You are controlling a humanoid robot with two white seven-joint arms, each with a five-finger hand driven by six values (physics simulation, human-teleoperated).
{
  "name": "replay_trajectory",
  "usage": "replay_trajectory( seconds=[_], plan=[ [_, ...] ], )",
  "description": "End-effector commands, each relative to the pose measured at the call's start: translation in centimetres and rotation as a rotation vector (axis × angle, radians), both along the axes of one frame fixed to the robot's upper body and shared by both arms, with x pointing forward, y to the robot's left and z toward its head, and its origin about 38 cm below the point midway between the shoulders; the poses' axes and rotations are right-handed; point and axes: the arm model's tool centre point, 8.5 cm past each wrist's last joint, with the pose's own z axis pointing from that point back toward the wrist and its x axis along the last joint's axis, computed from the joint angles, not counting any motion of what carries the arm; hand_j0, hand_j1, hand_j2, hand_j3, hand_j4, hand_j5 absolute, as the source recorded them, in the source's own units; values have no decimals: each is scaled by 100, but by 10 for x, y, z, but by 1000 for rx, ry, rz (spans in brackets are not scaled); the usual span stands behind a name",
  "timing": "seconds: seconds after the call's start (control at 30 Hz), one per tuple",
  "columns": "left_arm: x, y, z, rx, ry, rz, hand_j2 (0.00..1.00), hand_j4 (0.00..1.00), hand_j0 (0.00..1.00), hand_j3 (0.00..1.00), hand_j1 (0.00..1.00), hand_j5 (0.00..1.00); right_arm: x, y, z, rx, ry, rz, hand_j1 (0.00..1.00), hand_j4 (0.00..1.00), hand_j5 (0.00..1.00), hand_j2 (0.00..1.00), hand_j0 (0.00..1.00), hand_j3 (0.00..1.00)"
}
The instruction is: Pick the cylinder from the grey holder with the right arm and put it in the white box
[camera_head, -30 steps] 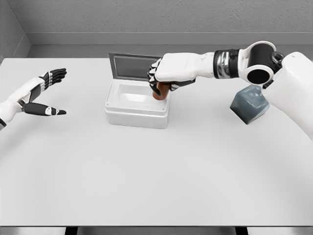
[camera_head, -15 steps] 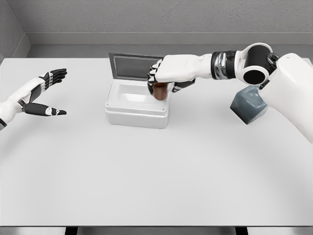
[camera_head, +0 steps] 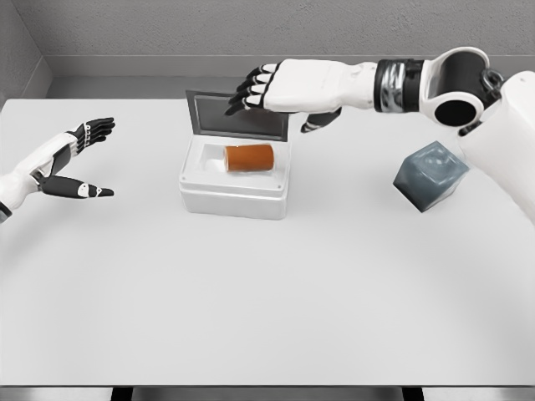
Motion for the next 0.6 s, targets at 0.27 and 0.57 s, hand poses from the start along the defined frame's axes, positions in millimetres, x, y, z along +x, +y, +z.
replay_trajectory(
  seconds=[0.27,0.57],
  plan=[
    [4,-2,6,-14,-12,-2,100,100,100,100,100,100,5,-81,42,76,-48,-146,100,100,100,100,100,100],
    [75,-95,26,-95,101,-146,100,100,100,100,100,100,1,-126,16,56,2,-241,100,100,100,100,100,100]
  ],
)
